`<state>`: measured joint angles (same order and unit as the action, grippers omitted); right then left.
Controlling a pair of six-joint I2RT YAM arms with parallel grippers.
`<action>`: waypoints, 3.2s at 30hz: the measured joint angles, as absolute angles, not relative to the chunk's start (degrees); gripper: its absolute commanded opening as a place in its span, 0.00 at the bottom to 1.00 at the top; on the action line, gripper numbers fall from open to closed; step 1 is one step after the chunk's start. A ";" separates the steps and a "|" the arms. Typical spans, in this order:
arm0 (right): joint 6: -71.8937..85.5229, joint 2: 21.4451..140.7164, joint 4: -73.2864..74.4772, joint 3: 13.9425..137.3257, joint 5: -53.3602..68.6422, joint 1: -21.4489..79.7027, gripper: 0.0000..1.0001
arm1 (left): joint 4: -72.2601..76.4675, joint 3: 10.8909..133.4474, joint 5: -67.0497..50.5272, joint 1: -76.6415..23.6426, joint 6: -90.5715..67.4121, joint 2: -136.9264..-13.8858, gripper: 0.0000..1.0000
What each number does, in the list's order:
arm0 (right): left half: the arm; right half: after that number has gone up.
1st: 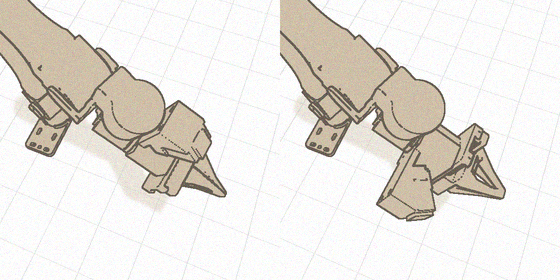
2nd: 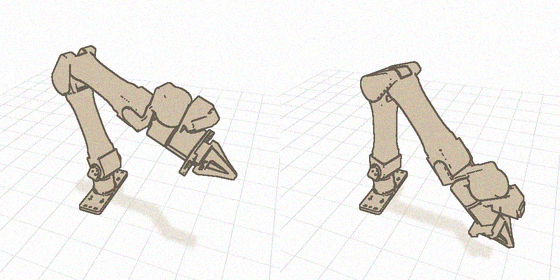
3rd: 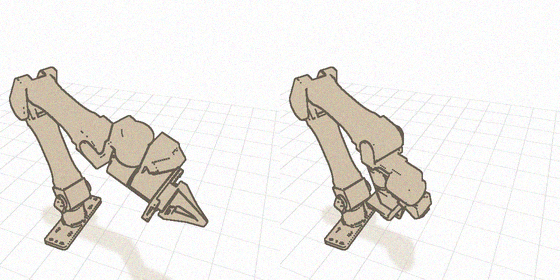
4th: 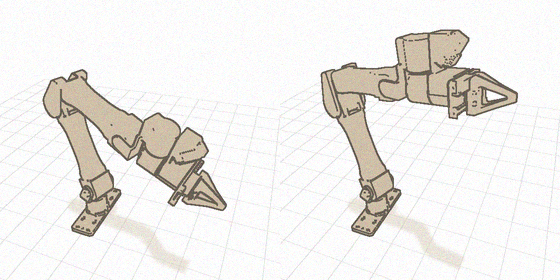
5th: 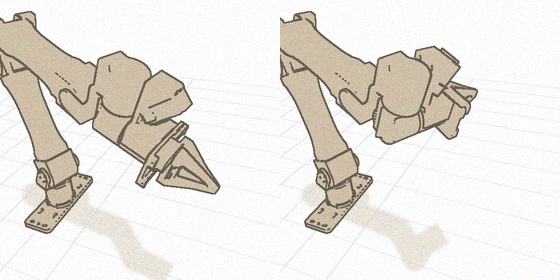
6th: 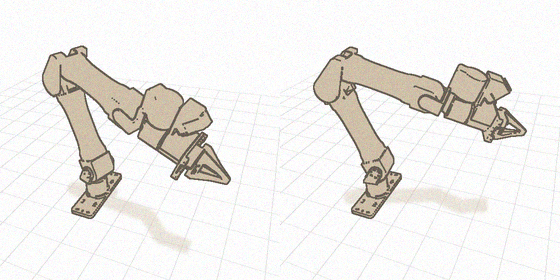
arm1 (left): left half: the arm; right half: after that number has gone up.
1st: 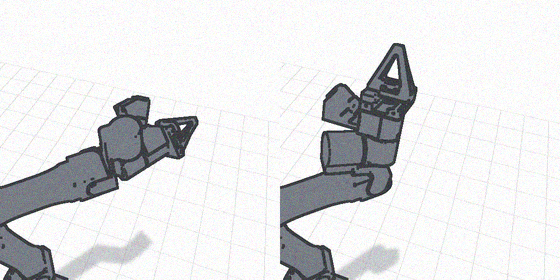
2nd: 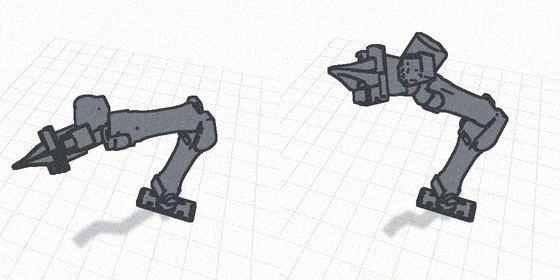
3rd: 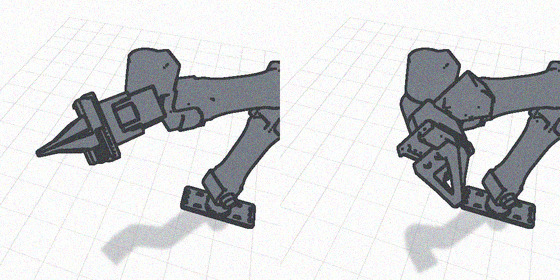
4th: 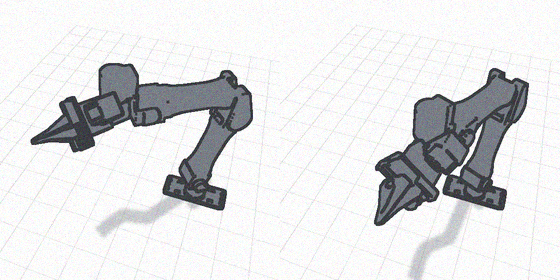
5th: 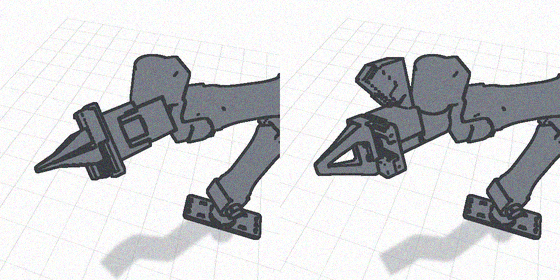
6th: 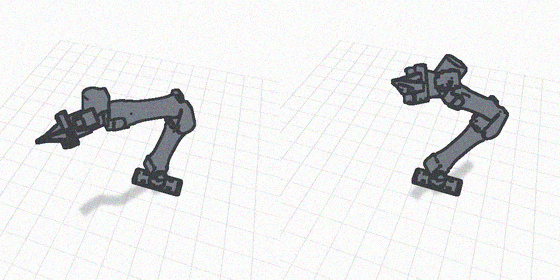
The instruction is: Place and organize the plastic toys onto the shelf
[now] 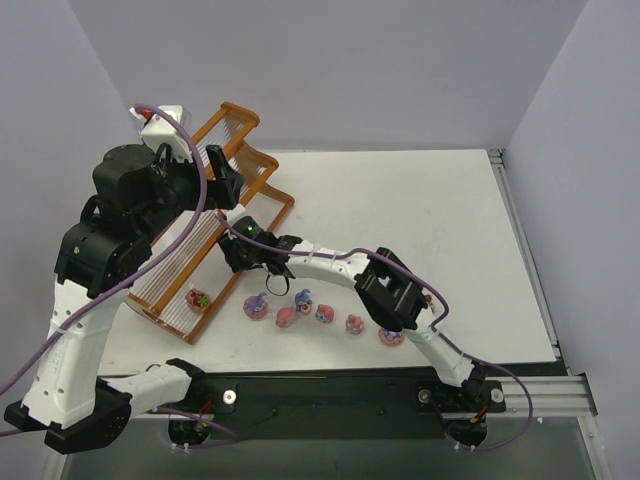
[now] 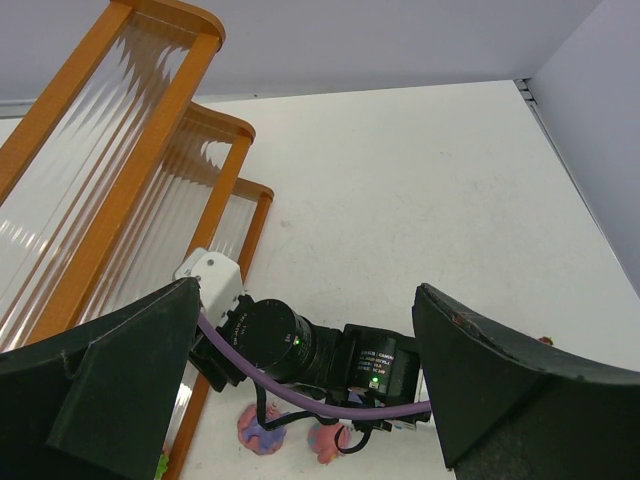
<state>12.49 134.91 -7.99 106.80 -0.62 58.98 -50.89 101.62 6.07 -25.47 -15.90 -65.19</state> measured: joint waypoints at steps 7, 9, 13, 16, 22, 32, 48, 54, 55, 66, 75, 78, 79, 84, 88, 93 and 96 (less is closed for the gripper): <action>12.60 136.03 -9.72 106.80 -0.64 58.92 0.04 | -50.92 101.62 6.09 -25.47 -15.94 -65.69 0.97; 12.99 136.73 -10.81 106.80 -0.58 58.83 0.04 | -50.92 101.62 6.09 -25.47 -15.97 -65.78 0.97; 13.19 136.77 -11.05 106.80 -0.62 58.54 0.04 | -51.00 101.62 6.20 -25.47 -16.03 -65.91 0.97; 13.21 136.79 -11.07 106.80 -0.62 58.54 0.07 | -51.16 101.62 6.22 -25.47 -16.10 -65.93 0.97; 13.21 137.32 -11.97 106.80 -0.69 58.54 0.14 | -51.31 101.62 6.24 -25.47 -16.12 -65.95 0.97; 13.50 139.83 -14.33 109.03 -2.15 58.59 0.24 | -51.40 101.62 6.24 -25.47 -16.14 -66.15 0.97; 13.78 140.42 -12.80 109.19 -3.99 58.70 0.50 | -51.48 101.62 6.31 -25.47 -16.19 -66.15 0.97; 13.32 140.49 -13.10 109.12 -4.23 58.70 0.50 | -51.51 101.62 6.70 -25.47 -16.21 -66.15 0.97; 13.30 140.49 -13.17 109.08 -4.29 58.70 0.50 | -51.51 101.62 6.72 -25.47 -16.23 -66.17 0.97; 13.21 140.25 -16.05 107.26 -4.64 58.70 0.48 | -51.51 101.62 6.87 -25.47 -16.32 -66.15 0.97; 16.23 138.89 -16.62 105.43 -4.71 58.72 0.48 | -51.51 101.60 6.87 -25.47 -16.32 -66.15 0.97; 17.69 137.86 -16.29 104.40 -4.69 58.92 0.48 | -51.48 101.27 6.90 -25.47 -16.32 -66.02 0.97; 18.06 137.58 -16.12 104.18 -4.69 58.92 0.48 | -51.48 101.08 6.90 -25.47 -16.32 -65.95 0.97; 19.40 136.59 -15.75 103.22 -4.69 58.98 0.48 | -51.53 100.73 6.90 -25.47 -16.32 -65.91 0.97; 19.92 135.66 -15.59 102.17 -4.69 58.98 0.48 | -51.51 100.73 6.90 -25.47 -16.32 -65.80 0.97; 20.16 135.22 -15.38 101.75 -4.89 58.98 0.45 | -51.51 100.68 6.90 -25.47 -16.32 -65.69 0.97; 20.29 134.82 -15.40 101.27 -5.56 58.98 0.41 | -51.46 100.44 6.90 -25.47 -16.32 -65.60 0.97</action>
